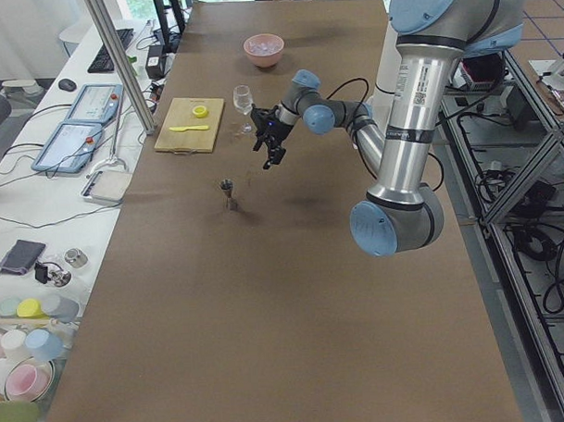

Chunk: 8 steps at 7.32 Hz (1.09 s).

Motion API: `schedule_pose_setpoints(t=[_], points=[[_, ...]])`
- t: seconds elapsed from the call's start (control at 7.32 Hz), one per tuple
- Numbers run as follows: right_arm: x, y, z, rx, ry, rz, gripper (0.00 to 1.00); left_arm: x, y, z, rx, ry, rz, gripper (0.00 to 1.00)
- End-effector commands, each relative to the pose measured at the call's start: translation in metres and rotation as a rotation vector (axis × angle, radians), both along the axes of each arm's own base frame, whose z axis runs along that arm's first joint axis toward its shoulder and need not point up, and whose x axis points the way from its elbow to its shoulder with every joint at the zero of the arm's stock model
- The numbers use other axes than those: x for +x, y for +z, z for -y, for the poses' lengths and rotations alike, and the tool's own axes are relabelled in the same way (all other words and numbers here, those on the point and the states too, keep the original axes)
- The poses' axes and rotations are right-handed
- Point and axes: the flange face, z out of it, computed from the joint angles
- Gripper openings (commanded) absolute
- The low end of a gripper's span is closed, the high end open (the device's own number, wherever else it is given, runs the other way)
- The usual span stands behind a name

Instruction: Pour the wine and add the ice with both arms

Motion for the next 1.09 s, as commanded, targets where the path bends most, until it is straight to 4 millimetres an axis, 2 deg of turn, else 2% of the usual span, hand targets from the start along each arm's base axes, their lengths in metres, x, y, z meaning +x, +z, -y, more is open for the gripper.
schedule_pose_setpoints(t=[0.0,0.41,0.55,0.82,0.96], points=[[0.000,-0.002,0.001,0.003,0.000,-0.002,1.00,0.054,0.018,-0.033,0.047,-0.109,0.116,0.98],[0.000,-0.003,0.002,0.005,0.000,0.000,1.00,0.074,0.064,-0.013,0.109,-0.263,0.212,0.98],[0.000,-0.003,0.002,0.006,0.000,0.001,1.00,0.078,0.072,-0.008,0.138,-0.300,0.232,0.98],[0.000,-0.003,0.002,0.006,0.000,0.000,1.00,0.097,0.086,0.004,0.170,-0.362,0.259,0.98],[0.000,-0.003,0.003,0.006,0.000,0.000,1.00,0.108,0.087,0.011,0.175,-0.373,0.269,0.98]])
